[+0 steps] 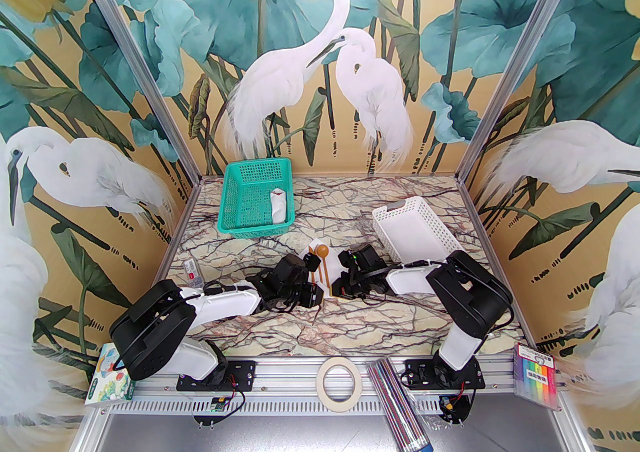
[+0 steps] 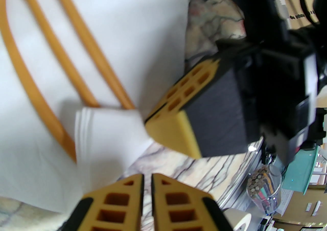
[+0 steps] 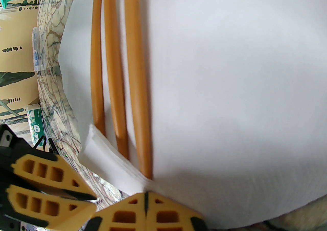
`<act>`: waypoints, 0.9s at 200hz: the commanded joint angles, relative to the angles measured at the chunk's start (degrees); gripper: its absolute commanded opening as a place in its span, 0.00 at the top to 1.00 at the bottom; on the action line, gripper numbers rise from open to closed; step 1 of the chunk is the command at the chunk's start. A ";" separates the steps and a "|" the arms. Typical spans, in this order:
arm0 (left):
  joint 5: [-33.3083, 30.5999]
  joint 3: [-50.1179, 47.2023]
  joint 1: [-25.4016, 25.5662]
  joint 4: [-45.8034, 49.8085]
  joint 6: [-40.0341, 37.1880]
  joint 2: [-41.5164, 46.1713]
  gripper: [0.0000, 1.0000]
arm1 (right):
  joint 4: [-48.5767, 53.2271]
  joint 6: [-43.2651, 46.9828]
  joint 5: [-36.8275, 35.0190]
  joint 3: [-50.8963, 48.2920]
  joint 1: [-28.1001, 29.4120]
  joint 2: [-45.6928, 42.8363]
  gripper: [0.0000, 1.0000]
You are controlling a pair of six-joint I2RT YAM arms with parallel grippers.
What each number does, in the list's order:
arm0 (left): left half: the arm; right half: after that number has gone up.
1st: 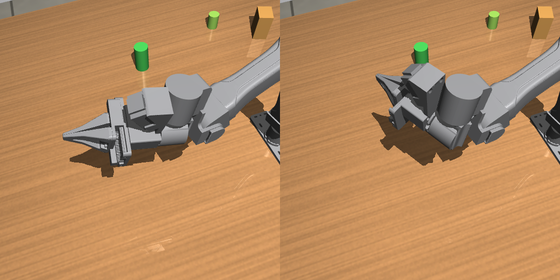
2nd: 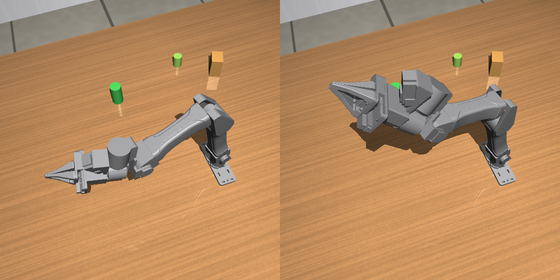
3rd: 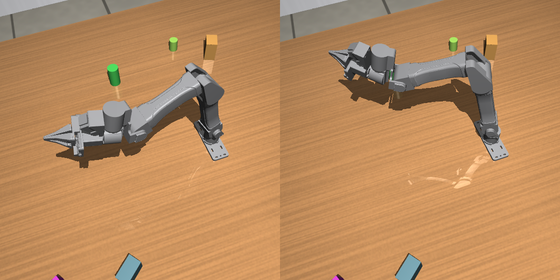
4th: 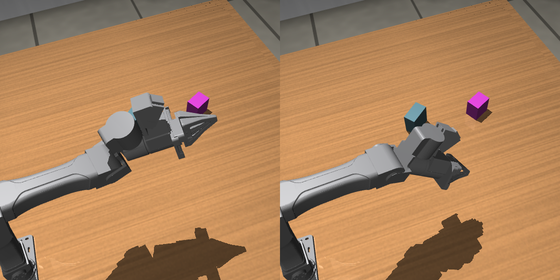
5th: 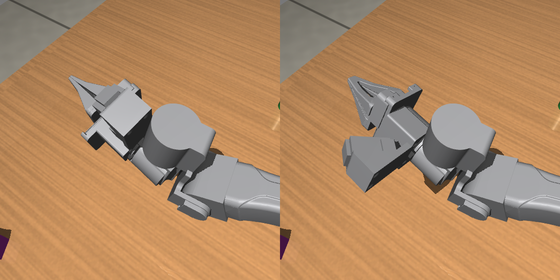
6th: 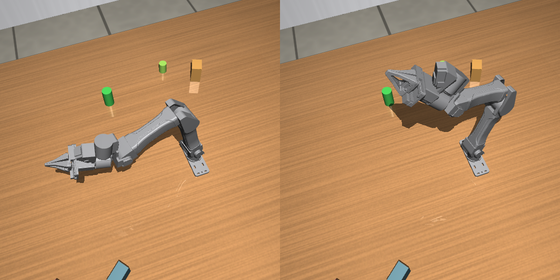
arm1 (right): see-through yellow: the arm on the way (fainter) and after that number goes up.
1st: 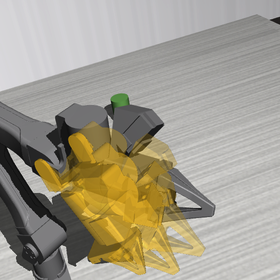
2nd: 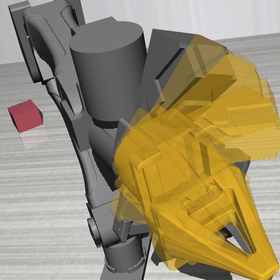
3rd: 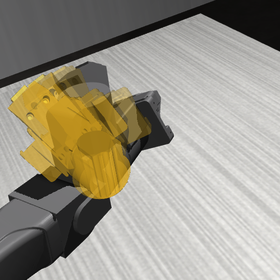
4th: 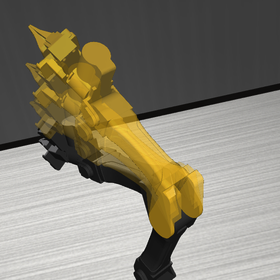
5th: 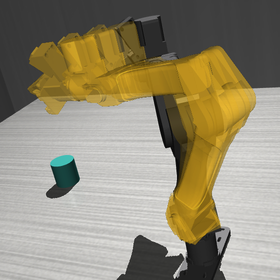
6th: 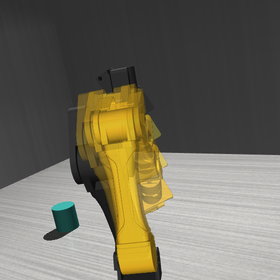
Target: Place the utensils on the paper napkin and roll it up
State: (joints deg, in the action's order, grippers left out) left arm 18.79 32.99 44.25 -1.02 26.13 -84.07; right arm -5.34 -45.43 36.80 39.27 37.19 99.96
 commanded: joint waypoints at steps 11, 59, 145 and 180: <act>-0.01 0.59 -0.26 -0.67 0.78 -1.78 0.86 | 2.44 0.20 -2.21 0.71 0.34 1.23 1.00; -1.65 0.85 -0.30 -0.06 0.41 -3.68 0.86 | 2.96 0.46 -2.39 0.70 0.34 1.21 1.00; -7.01 -0.90 -0.24 3.19 1.90 -2.83 0.86 | 5.50 1.55 -3.72 1.12 0.34 1.02 1.00; -10.06 -1.68 -0.30 6.02 3.04 -1.23 0.87 | 5.50 1.62 -3.84 1.08 0.35 0.98 1.00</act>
State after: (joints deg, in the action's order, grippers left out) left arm 13.69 32.93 44.25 0.14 27.70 -87.00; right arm -3.40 -44.97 35.97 40.25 37.28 100.07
